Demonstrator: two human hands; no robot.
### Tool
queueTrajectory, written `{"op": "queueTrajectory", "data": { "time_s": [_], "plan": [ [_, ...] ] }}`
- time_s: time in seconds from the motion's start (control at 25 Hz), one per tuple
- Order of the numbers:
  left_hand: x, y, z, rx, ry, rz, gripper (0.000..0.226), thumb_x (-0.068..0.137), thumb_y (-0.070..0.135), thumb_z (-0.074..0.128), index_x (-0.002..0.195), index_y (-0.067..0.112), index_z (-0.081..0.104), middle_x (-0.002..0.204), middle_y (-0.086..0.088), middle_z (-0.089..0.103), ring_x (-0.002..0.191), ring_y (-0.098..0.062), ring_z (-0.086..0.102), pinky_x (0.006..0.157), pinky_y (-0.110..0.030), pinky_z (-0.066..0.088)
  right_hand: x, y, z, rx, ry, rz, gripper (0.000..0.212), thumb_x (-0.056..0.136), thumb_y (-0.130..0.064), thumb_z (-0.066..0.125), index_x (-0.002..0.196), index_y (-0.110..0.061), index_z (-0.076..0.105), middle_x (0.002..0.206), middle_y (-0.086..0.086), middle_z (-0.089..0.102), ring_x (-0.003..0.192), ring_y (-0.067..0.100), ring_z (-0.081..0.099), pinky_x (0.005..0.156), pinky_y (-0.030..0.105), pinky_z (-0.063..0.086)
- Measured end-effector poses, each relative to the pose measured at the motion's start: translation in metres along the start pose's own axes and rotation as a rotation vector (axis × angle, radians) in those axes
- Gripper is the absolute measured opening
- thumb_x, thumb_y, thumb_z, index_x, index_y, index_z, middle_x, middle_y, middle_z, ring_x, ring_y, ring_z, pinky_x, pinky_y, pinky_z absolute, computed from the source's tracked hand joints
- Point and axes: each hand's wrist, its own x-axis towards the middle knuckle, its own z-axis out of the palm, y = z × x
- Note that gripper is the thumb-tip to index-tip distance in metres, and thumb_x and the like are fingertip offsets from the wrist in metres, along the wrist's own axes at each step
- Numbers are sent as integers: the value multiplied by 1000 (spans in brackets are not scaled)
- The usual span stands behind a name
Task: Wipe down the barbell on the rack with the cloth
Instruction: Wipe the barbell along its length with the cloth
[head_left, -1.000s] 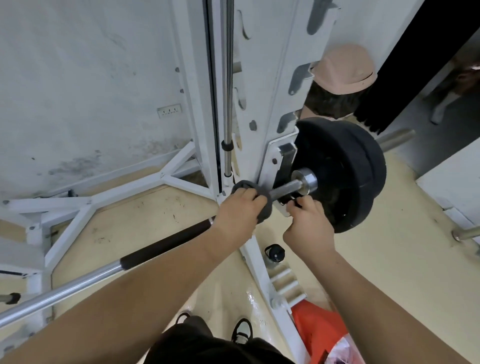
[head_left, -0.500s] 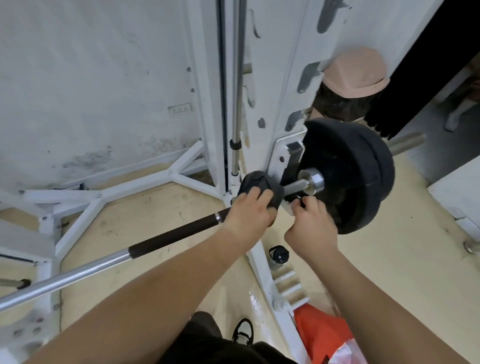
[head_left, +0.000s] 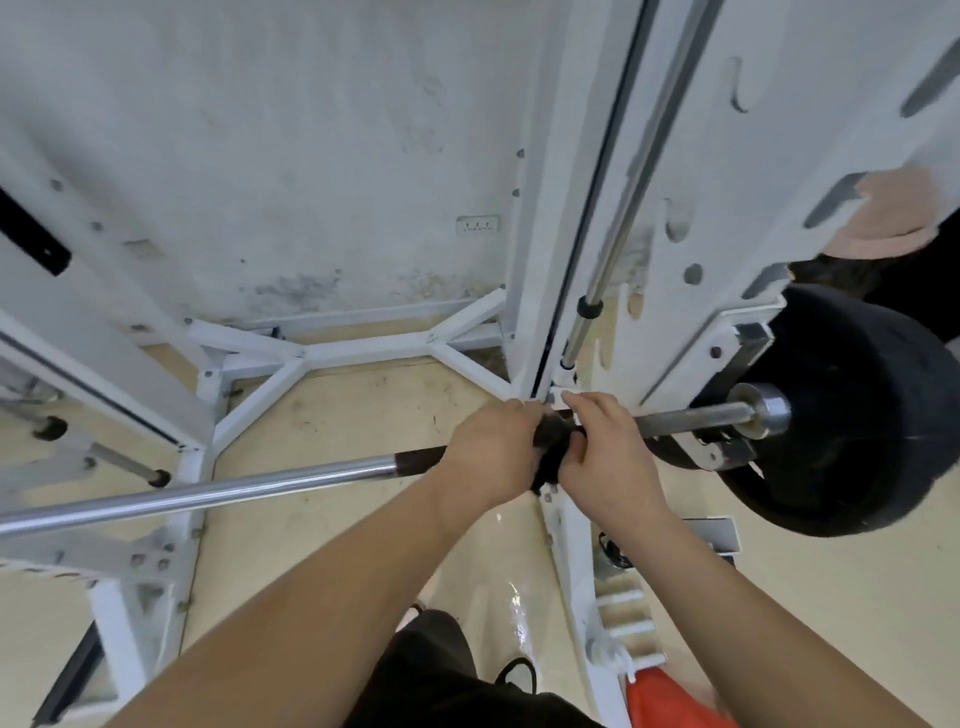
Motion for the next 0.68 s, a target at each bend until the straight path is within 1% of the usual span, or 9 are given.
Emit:
{"op": "queueTrajectory", "data": {
  "time_s": [0.08,0.2,0.28,0.36,0.4,0.48,0.56,0.6,0.68],
  "plan": [
    [-30,-51,-19,-103,-59,-33,36,81,41,58,112,24,64,102,0,68,93,-23,63,78,-36,53,1,-9,9,-29,-45,-44,44,89,-6,55,131,-17,63,126,-2,58,120,21,54,89,42,55],
    [-41,-104,-38,-129,-141,-127,24,89,38,60,109,23,63,101,1,71,95,-25,65,78,-36,52,-4,-24,21,-101,-97,-116,36,89,-14,66,125,-17,69,122,-3,63,113,20,59,83,37,57],
    [-24,-90,-34,-103,-129,-110,21,91,35,60,106,22,65,99,-1,71,92,-26,65,74,-35,51,-8,-36,26,-106,-127,-136,46,85,-12,69,130,-17,66,125,-2,63,116,20,59,82,34,56],
    [-12,-54,-16,-68,-66,-57,17,91,28,59,103,19,65,93,-2,69,88,-26,66,65,-33,48,-5,-47,24,-69,-134,-109,58,79,-9,61,136,-18,60,129,-2,60,116,20,56,82,37,56],
    [-14,-41,-9,-55,-12,-18,18,92,27,58,107,18,63,96,-2,69,90,-26,65,65,-34,46,-2,-51,21,-51,-133,-89,63,76,-10,55,138,-18,57,129,-2,60,116,20,56,83,40,57],
    [-27,-49,-6,-171,23,93,25,91,31,60,115,23,62,100,4,68,92,-22,63,69,-35,48,3,-53,17,-22,-178,-62,71,73,-15,49,144,-18,51,133,-2,58,121,20,54,90,44,55],
    [-44,-82,-22,-379,-52,148,29,83,33,66,111,28,63,90,11,68,83,-15,64,72,-34,53,6,-57,16,-13,-326,-123,77,73,-19,55,149,-21,44,138,-4,57,128,18,51,101,40,50],
    [-51,-98,-31,-414,-72,140,32,79,31,65,112,26,64,92,11,70,85,-15,65,77,-35,55,10,-60,21,-54,-409,-194,79,73,-24,58,151,-23,42,139,-5,57,128,19,52,104,39,48],
    [-58,-125,-40,-365,-41,49,48,78,24,57,124,19,67,119,3,71,110,-17,64,94,-34,52,15,-70,38,-232,-519,-292,84,75,-39,66,153,-26,38,139,-5,55,127,22,52,107,37,44]
  ]
}}
